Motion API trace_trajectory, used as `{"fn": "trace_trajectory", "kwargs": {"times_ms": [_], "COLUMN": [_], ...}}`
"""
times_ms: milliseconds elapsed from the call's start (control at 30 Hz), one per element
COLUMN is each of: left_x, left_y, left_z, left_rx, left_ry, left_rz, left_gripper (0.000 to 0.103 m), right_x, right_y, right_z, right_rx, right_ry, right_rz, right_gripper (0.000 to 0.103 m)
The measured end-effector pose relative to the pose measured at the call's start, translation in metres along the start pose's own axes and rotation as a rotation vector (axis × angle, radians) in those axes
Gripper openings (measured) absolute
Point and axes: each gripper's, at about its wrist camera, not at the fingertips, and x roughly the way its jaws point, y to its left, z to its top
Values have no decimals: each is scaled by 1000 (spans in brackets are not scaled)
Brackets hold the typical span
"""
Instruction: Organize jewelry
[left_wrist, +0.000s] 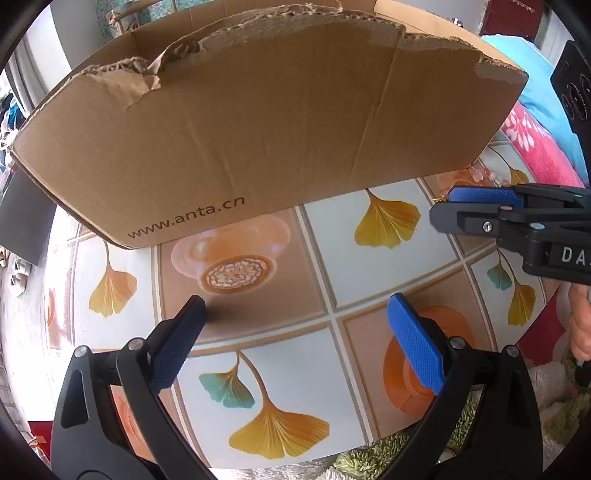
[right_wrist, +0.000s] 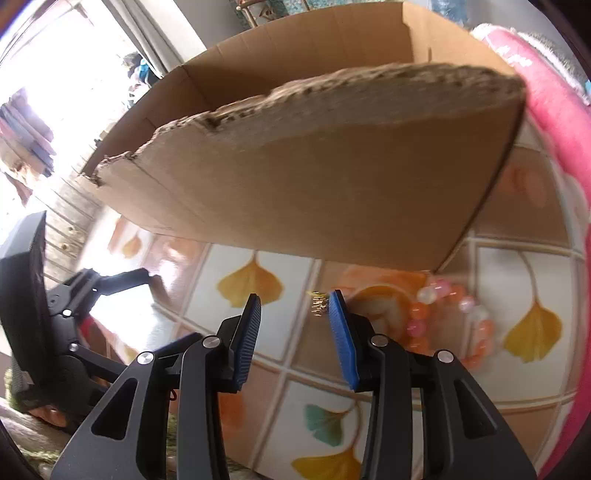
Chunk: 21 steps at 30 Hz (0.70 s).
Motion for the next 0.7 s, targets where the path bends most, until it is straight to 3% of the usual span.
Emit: {"fn": "trace_trajectory", "kwargs": {"times_ms": [267, 400, 500, 700], "left_x": [1, 0, 0, -6], "left_y": [0, 0, 0, 0], "left_z": [-2, -5, -8, -27], "left_rx": [3, 4, 4, 19], "left_ry": [-3, -11, -19, -52], "left_rz": [-1, -1, -2, -5], "left_gripper": [95, 95, 95, 95], "right_x": [11, 21, 9, -30], "right_y": [5, 3, 2, -6], "right_z": [1, -1, -2, -13], "right_rx": [76, 158, 148, 109], "right_ry": [38, 86, 57, -49], "right_rz": [164, 294, 248, 23], "right_gripper": [38, 38, 38, 38]}}
